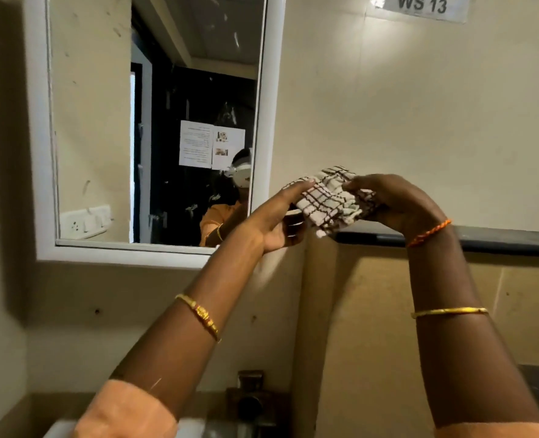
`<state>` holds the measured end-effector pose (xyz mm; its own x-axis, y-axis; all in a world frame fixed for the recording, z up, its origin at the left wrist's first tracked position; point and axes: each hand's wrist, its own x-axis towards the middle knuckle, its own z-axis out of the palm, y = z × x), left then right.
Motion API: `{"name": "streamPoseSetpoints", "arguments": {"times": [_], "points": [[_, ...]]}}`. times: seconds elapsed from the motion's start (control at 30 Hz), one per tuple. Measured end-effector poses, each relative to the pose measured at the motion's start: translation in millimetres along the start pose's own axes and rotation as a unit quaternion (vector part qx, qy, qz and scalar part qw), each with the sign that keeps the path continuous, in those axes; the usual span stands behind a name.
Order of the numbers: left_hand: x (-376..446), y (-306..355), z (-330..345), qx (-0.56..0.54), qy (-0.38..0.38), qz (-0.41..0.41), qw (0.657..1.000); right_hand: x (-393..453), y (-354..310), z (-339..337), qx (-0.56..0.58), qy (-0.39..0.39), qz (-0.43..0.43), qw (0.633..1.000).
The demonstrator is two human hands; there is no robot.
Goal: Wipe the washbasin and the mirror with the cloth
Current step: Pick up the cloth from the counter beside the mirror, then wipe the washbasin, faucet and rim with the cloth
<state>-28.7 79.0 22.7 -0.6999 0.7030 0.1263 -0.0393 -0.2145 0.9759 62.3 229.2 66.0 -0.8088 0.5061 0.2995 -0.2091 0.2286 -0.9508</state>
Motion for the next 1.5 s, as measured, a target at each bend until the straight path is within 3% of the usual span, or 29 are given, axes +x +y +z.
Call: {"name": "streamPoseSetpoints", "arguments": {"times": [0.17, 0.4, 0.57, 0.63, 0.73, 0.8, 0.9, 0.97, 1.07, 1.13, 1.23, 1.3, 1.5], "points": [[-81, -49, -51, -0.069, -0.01, 0.01, 0.998, -58, 44, 52, -0.02, -0.095, -0.03, 0.995], [-168, -135, -154, -0.03, 0.083, -0.125, 0.988, -142, 158, 169, -0.146, -0.116, -0.136, 0.973], [-224, -193, -227, -0.001, 0.11, -0.225, 0.968, -211, 231, 250, -0.144, -0.335, -0.033, 0.931], [-241, -216, -251, -0.008, 0.119, -0.259, 0.959, -237, 269, 279, -0.13, -0.375, -0.003, 0.918], [-266, -252, -277, -0.027, 0.13, -0.319, 0.938, -271, 320, 310, -0.11, -0.331, 0.068, 0.935], [-273, -272, -295, -0.02, 0.152, -0.336, 0.929, -284, 348, 327, -0.061, -0.245, 0.096, 0.963], [-275, -309, -336, 0.123, 0.287, -0.281, 0.907, -290, 386, 356, 0.032, -0.078, 0.185, 0.979], [-277, -331, -365, 0.244, 0.375, -0.26, 0.856, -286, 415, 372, 0.015, -0.013, 0.232, 0.973], [-280, -351, -398, 0.386, 0.433, -0.259, 0.772, -265, 430, 389, -0.065, 0.0, 0.192, 0.979], [-275, -367, -420, 0.43, 0.433, -0.274, 0.743, -235, 439, 402, -0.151, -0.029, 0.074, 0.985], [-267, -386, -434, 0.401, 0.398, -0.307, 0.766, -189, 463, 423, -0.316, -0.09, -0.106, 0.938], [-263, -393, -436, 0.364, 0.41, -0.288, 0.785, -169, 482, 438, -0.396, -0.123, -0.163, 0.895], [-255, -395, -454, 0.253, 0.407, -0.334, 0.812, -125, 488, 476, -0.549, -0.117, -0.168, 0.81]]}}
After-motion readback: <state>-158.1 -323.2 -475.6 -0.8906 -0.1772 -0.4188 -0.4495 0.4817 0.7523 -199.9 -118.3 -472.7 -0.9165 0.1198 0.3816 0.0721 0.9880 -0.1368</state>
